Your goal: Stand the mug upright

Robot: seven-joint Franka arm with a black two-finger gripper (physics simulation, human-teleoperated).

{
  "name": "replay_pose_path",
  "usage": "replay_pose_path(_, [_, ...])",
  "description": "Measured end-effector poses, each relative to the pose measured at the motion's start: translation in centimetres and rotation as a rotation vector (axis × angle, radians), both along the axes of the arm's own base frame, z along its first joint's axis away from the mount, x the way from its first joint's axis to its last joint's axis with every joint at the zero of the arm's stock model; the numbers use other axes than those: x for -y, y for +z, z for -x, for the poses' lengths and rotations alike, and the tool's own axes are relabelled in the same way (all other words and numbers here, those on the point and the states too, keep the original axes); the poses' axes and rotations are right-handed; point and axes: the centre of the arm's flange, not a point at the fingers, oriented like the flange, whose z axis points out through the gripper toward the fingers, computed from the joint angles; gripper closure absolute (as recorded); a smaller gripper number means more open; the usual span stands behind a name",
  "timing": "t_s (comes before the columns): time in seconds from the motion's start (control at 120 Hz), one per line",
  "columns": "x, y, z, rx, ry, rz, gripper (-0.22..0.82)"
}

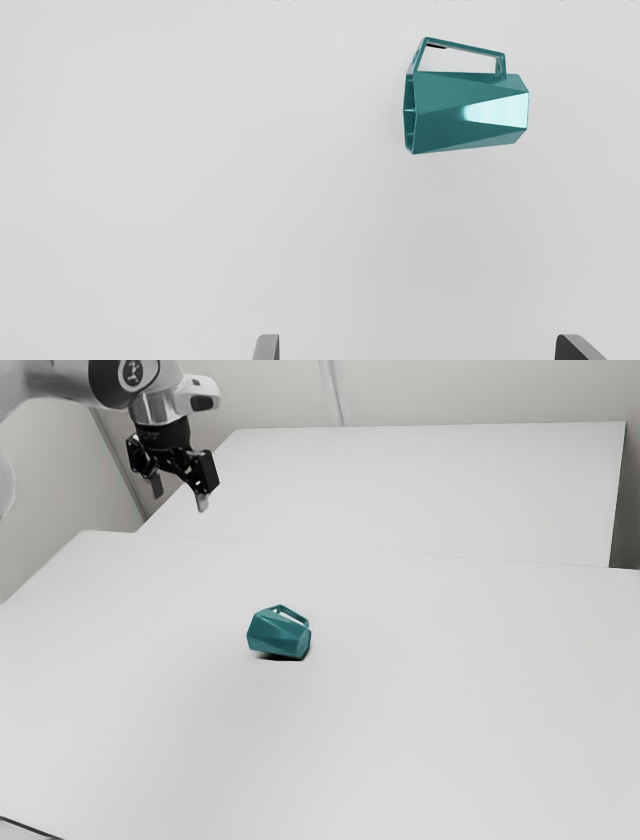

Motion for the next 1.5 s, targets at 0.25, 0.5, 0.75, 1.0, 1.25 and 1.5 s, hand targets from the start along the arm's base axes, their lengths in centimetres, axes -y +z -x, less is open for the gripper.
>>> replay_pose_path(0.25, [-0.2, 0.5, -0.1, 0.037, 0.012, 0.082, 0.0])
replay_pose_path(0.5, [-9.2, -2.2, -0.7, 0.079, 0.237, 0.331, 0.0])
replay_pose_path(0.75, [-12.2, -9.3, -3.1, 0.077, 0.336, 0.492, 0.0])
replay_pose_path(1.0, [-16.5, -19.0, -3.4, 0.052, 0.424, 0.668, 0.0])
replay_pose_path(1.25, [-21.0, -27.1, -2.9, 0.04, 0.431, 0.807, 0.0])
replay_pose_path(1.5, [-25.2, -30.8, -4.1, 0.039, 0.371, 0.913, 0.0])
